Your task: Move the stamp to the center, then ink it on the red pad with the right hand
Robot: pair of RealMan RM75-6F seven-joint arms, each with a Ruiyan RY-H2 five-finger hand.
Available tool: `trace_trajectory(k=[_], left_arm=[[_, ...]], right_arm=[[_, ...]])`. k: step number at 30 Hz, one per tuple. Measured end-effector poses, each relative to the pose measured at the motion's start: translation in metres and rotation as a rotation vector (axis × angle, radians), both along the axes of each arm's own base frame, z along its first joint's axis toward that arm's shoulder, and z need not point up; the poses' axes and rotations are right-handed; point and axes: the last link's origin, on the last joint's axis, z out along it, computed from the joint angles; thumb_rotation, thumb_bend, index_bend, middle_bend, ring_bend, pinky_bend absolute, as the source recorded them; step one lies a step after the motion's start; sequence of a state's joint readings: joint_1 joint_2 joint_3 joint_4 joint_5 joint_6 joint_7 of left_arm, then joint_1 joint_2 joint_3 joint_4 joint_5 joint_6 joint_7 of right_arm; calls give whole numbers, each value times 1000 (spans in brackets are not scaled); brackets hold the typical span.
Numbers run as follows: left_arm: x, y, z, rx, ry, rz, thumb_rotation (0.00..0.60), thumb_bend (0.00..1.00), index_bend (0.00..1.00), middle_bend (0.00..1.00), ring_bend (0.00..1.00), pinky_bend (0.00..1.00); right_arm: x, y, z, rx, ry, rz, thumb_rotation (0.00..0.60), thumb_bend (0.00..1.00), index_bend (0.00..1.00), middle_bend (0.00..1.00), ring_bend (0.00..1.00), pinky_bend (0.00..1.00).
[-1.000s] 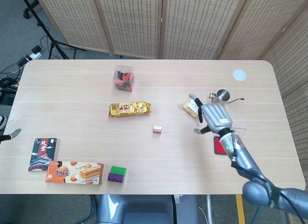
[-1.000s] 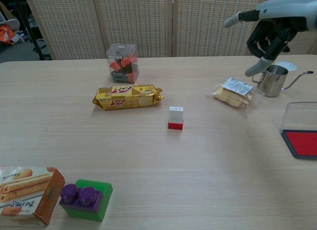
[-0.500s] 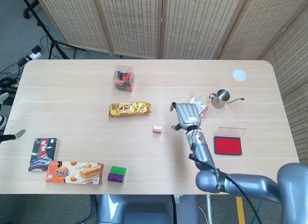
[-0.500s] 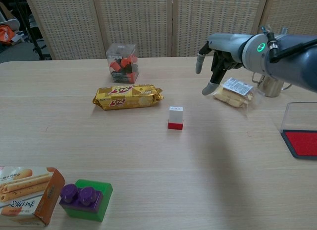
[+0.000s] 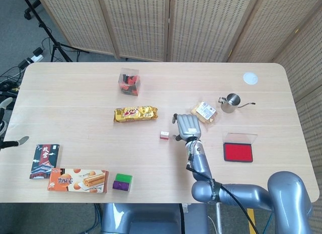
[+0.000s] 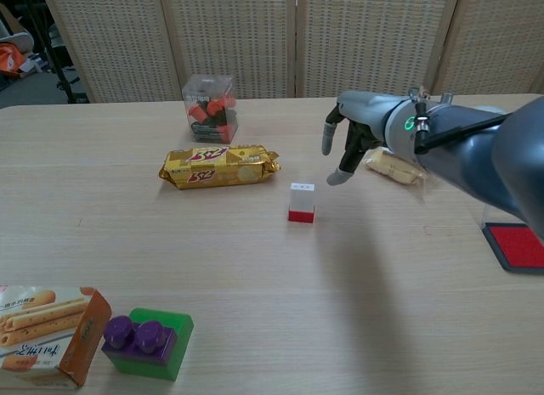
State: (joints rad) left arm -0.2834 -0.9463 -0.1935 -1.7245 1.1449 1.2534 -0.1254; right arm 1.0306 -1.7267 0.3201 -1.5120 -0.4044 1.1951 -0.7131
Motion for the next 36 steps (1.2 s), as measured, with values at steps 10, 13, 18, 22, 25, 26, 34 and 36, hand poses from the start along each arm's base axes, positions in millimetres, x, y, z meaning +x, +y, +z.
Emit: trace_trajectory(k=[10, 13, 18, 22, 25, 26, 34, 36], left_arm=[[-1, 1, -1, -3, 2, 5, 600, 41, 0, 0, 0, 0], [-1, 1, -1, -5, 2, 7, 600, 42, 0, 0, 0, 0], [0, 2, -2, -9, 2, 6, 600, 41, 0, 0, 0, 0], [-1, 1, -1, -2, 0, 7, 600, 43, 0, 0, 0, 0], [-1, 1, 0, -3, -1, 9, 600, 43, 0, 0, 0, 0], [-1, 1, -1, -5, -2, 9, 600, 43, 0, 0, 0, 0], [-2, 1, 1, -1, -8, 10, 600, 44, 0, 0, 0, 0], [-2, 1, 2, -1, -9, 11, 600, 45, 0, 0, 0, 0]], right_arm=[[0, 2, -16, 21, 3, -5, 600, 260, 409, 957, 999, 1000], [1, 5, -19, 29, 2, -1, 600, 280, 409, 957, 999, 1000], [3, 7, -25, 34, 1, 7, 600, 311, 410, 957, 999, 1000], [3, 6, -30, 33, 5, 4, 600, 311, 415, 957, 999, 1000], [5, 8, -35, 40, 5, 4, 600, 311, 415, 958, 999, 1000], [5, 9, -37, 41, 5, 5, 600, 311, 415, 957, 999, 1000], [6, 8, -43, 39, 16, -1, 600, 337, 416, 957, 999, 1000], [6, 7, -44, 37, 19, -3, 600, 337, 422, 958, 999, 1000]])
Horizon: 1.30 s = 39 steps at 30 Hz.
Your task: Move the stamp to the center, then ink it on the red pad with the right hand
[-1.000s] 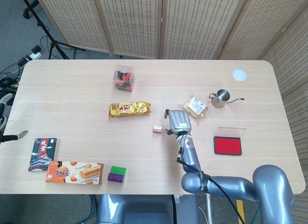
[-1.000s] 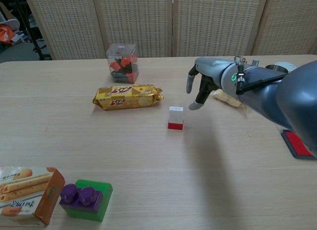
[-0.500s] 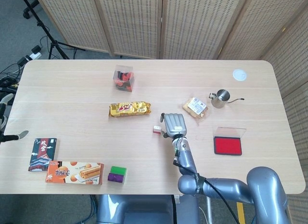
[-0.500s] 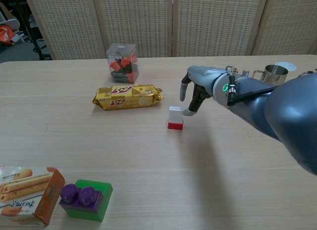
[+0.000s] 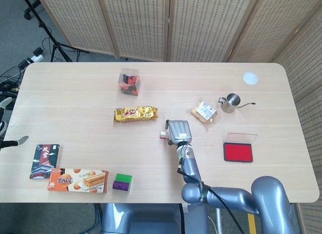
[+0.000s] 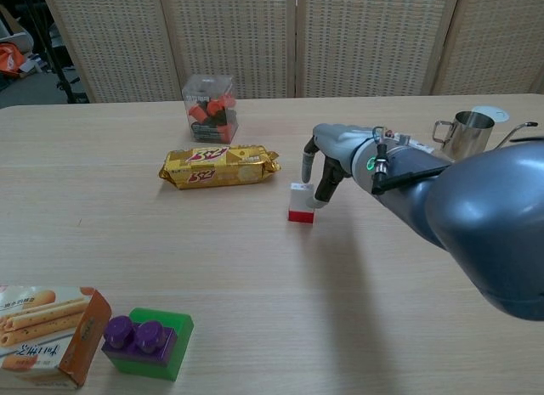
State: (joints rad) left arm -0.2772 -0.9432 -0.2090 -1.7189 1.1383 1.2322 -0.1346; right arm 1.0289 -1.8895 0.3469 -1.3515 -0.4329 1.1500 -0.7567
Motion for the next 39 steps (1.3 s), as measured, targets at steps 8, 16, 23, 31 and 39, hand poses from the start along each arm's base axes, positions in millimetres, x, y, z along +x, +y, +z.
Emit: trace_trajectory(k=[8, 16, 23, 31, 39], left_arm=[[-1, 1, 0, -7, -1, 3, 600, 47, 0, 0, 0, 0], [-1, 1, 0, -7, -2, 4, 600, 49, 0, 0, 0, 0], [-1, 2, 0, -10, -1, 6, 600, 49, 0, 0, 0, 0], [-1, 3, -3, -23, 10, 6, 600, 51, 0, 0, 0, 0], [3, 2, -9, -37, 31, -2, 600, 52, 0, 0, 0, 0]], right_arm=[[0, -2, -3, 0, 7, -5, 600, 379, 493, 962, 1000, 1000], [0, -3, -4, 1, 10, -13, 600, 434, 565, 963, 1000, 1000], [1, -4, -4, -4, 4, -8, 600, 479, 605, 966, 1000, 1000], [10, -1, 23, -24, -28, 52, 600, 517, 605, 966, 1000, 1000], [-10, 10, 100, -66, -8, 136, 600, 517, 605, 971, 1000, 1000]])
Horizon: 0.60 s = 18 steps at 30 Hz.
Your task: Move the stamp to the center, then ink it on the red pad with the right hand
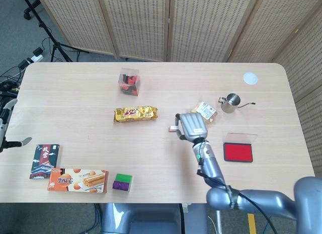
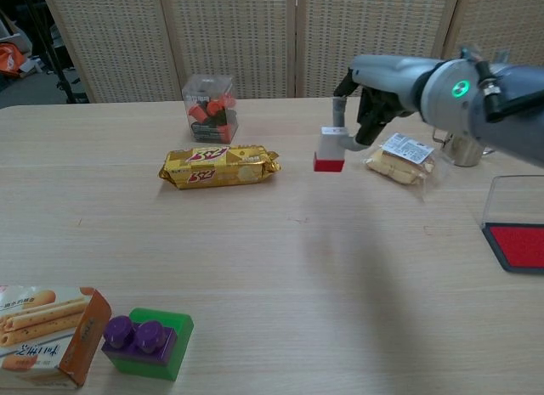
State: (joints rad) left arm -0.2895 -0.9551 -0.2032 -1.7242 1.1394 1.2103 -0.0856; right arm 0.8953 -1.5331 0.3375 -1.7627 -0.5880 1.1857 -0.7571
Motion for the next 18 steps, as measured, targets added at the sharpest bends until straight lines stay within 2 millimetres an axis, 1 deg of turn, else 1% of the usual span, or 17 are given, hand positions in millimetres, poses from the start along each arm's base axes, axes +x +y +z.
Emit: trace_trajectory(k=[1, 3, 4, 7, 9, 12, 16, 18], left_arm=[[0, 0, -1, -1, 4, -1, 600, 52, 0, 0, 0, 0], [2, 0, -3, -3, 13, -4, 600, 53, 0, 0, 0, 0], [3, -1, -4, -4, 17, -6, 600, 53, 0, 0, 0, 0], [4, -1, -7, -7, 26, -8, 600, 54, 0, 0, 0, 0], [5, -2, -8, -9, 33, -8, 600, 54, 0, 0, 0, 0], [6, -2, -11, -12, 41, -9, 600, 56, 0, 0, 0, 0], [8, -3, -16, -21, 51, -11, 600, 57, 0, 0, 0, 0], [8, -4, -17, -24, 53, -10, 600, 57, 0, 0, 0, 0]], right_arm=[[-9, 3, 12, -7, 13, 2, 600, 517, 605, 971, 1000, 1000], [-23, 10, 30, -13, 28, 0, 600, 517, 605, 971, 1000, 1000], [-34, 15, 40, -15, 35, -3, 600, 518, 605, 971, 1000, 1000], [-57, 29, 57, -11, 38, -10, 600, 525, 605, 971, 1000, 1000], [-71, 37, 60, 3, 43, -17, 600, 542, 605, 971, 1000, 1000], [-97, 50, 61, 36, 57, -41, 600, 556, 605, 971, 1000, 1000], [-128, 50, 61, 47, 57, -96, 600, 565, 605, 971, 1000, 1000], [-138, 49, 60, 49, 54, -118, 600, 564, 605, 971, 1000, 1000]])
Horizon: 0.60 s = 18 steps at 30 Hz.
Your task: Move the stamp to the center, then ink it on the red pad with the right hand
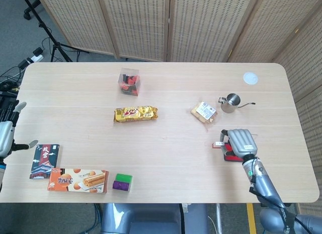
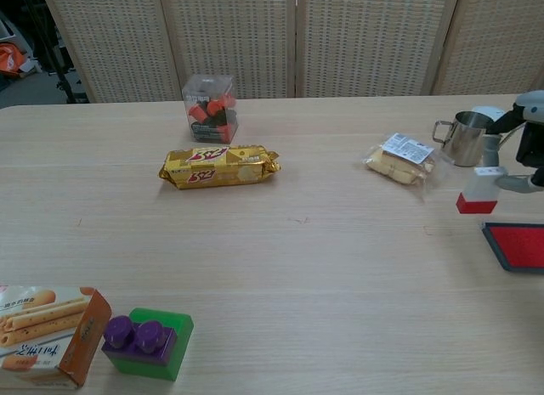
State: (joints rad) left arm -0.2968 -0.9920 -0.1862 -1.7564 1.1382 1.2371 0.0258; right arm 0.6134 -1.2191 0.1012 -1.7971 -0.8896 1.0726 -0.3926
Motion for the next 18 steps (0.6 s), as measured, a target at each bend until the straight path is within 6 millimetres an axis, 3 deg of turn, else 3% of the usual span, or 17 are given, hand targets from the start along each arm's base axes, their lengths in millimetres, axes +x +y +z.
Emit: trace_trajectory(k=[7, 18], left_arm=[[0, 0, -2, 0, 6, 5, 600, 58, 0, 0, 0, 0], [1, 1, -6, -11, 18, 5, 600, 60, 0, 0, 0, 0]], right_arm=[[-29, -5, -4, 9, 15, -56, 600, 568, 605, 971, 1000, 1000], [-58, 0, -1, 22, 21, -106, 600, 569, 605, 971, 1000, 1000]])
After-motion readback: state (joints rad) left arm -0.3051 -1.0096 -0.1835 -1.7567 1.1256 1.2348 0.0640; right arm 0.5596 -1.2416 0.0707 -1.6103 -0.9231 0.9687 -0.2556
